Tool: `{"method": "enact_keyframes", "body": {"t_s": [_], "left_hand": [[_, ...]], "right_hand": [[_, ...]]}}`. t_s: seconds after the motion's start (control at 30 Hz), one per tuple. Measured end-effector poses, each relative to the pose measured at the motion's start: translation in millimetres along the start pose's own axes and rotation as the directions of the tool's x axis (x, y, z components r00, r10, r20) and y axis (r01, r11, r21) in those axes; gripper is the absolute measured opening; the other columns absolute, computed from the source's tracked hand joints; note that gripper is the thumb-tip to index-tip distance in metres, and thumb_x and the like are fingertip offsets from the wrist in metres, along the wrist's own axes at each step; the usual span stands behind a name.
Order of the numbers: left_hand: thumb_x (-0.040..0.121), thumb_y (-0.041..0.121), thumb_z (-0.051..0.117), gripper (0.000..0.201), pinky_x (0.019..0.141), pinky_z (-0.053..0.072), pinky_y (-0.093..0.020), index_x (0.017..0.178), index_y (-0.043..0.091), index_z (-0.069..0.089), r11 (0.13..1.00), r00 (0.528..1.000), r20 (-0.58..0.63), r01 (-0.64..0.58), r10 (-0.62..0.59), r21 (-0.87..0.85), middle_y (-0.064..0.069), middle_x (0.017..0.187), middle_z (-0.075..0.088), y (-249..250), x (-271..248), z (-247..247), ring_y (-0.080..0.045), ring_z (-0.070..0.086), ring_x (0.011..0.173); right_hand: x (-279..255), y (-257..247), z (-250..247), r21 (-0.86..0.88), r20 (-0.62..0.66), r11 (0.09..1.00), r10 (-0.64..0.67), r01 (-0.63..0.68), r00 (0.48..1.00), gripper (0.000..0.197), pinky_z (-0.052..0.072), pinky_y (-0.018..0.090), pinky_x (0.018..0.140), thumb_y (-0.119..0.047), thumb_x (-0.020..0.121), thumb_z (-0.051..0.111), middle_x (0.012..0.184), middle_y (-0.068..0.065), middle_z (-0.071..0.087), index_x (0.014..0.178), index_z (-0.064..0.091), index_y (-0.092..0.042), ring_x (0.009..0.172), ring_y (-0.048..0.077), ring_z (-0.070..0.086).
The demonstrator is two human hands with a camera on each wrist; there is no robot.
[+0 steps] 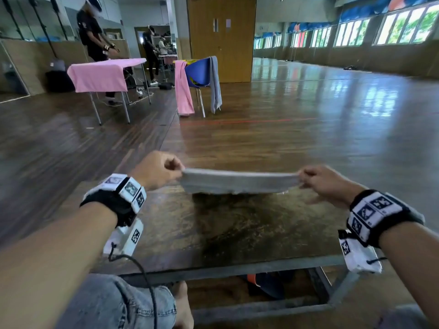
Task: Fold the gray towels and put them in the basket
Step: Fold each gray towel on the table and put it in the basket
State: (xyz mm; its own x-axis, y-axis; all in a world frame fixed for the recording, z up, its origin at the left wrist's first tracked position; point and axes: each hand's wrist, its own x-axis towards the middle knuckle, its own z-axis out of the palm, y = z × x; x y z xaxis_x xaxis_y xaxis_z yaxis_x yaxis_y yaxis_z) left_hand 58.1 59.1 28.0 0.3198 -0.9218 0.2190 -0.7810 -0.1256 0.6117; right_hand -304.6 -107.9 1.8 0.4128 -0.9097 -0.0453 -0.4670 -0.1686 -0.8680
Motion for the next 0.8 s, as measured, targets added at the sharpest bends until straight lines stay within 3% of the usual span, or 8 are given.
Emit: {"method": "enact_keyframes", "body": {"t_s": [0.1,0.17,0.23,0.3,0.4,0.5,0.67,0.8], "left_hand": [[0.083,-0.006,0.071,0.017,0.067,0.056,-0.029,0.079,0.011,0.071,0.979,0.934,0.314,0.196,-0.169,-0.057,-0.012,0.076,0.071,-24,-18,30,-0.016,0.064,0.062],[0.085,-0.009,0.068,0.015,0.063,0.059,-0.030,0.084,0.006,0.067,0.938,0.844,0.457,0.343,-0.281,-0.057,-0.012,0.074,0.069,-37,-27,46,-0.015,0.068,0.057],[0.086,-0.007,0.068,0.011,0.061,0.060,-0.029,0.091,0.003,0.066,0.902,0.750,0.562,0.432,-0.350,-0.016,-0.012,0.077,0.070,-46,-34,56,-0.017,0.071,0.060],[0.087,-0.003,0.069,0.012,0.064,0.060,-0.031,0.098,0.000,0.068,0.889,0.719,0.587,0.457,-0.372,0.003,-0.014,0.082,0.073,-54,-34,61,-0.022,0.074,0.069],[0.087,0.002,0.071,0.012,0.067,0.061,-0.031,0.099,0.000,0.072,0.898,0.769,0.526,0.440,-0.363,-0.023,-0.015,0.085,0.077,-64,-22,63,-0.024,0.076,0.076],[0.087,0.005,0.072,0.005,0.065,0.061,-0.029,0.092,0.003,0.074,0.918,0.823,0.458,0.395,-0.337,-0.035,-0.014,0.082,0.077,-73,-5,68,-0.023,0.076,0.074],[0.089,0.013,0.072,0.009,0.065,0.061,-0.032,0.083,0.008,0.076,0.935,0.878,0.364,0.352,-0.311,-0.051,-0.008,0.074,0.077,-92,23,84,-0.022,0.076,0.072],[0.091,0.019,0.071,0.014,0.060,0.061,-0.029,0.082,0.010,0.076,0.949,0.890,0.347,0.314,-0.295,0.003,-0.006,0.074,0.076,-107,37,100,-0.016,0.074,0.066]], "right_hand": [[-16,36,12,-0.082,0.216,0.991,0.124,-0.108,0.969,0.027,0.050,0.019,0.051,-0.005,0.105,0.046,0.087,0.013,0.062,0.085,0.062,0.001,0.077,0.017,0.062],[-18,53,18,-0.167,0.320,0.974,0.200,-0.152,0.926,0.027,0.044,0.022,0.052,-0.011,0.106,0.048,0.081,0.007,0.065,0.085,0.064,-0.004,0.070,0.013,0.062],[-16,60,20,-0.279,0.375,0.949,0.248,-0.146,0.893,0.026,0.042,0.023,0.055,-0.017,0.106,0.050,0.082,0.000,0.072,0.088,0.067,-0.010,0.074,0.012,0.066],[-9,61,19,-0.276,0.378,0.954,0.220,-0.117,0.899,0.022,0.049,0.023,0.057,-0.019,0.104,0.054,0.088,0.002,0.075,0.094,0.071,-0.008,0.078,0.012,0.069],[3,57,20,-0.208,0.333,0.978,0.106,-0.036,0.937,0.020,0.059,0.036,0.075,-0.019,0.098,0.062,0.091,0.010,0.071,0.097,0.071,-0.001,0.077,0.020,0.065],[18,56,25,-0.150,0.279,0.989,0.032,0.011,0.960,0.017,0.056,0.046,0.091,-0.013,0.095,0.065,0.092,0.013,0.070,0.098,0.070,0.003,0.085,0.028,0.064],[44,67,38,-0.113,0.190,0.993,0.007,0.015,0.982,0.018,0.055,0.052,0.096,-0.006,0.096,0.063,0.107,0.028,0.071,0.106,0.069,0.007,0.102,0.042,0.067],[68,93,52,-0.158,0.152,0.987,0.017,0.008,0.988,0.017,0.057,0.045,0.086,-0.010,0.096,0.065,0.102,0.024,0.074,0.104,0.072,0.003,0.093,0.036,0.069]]}}
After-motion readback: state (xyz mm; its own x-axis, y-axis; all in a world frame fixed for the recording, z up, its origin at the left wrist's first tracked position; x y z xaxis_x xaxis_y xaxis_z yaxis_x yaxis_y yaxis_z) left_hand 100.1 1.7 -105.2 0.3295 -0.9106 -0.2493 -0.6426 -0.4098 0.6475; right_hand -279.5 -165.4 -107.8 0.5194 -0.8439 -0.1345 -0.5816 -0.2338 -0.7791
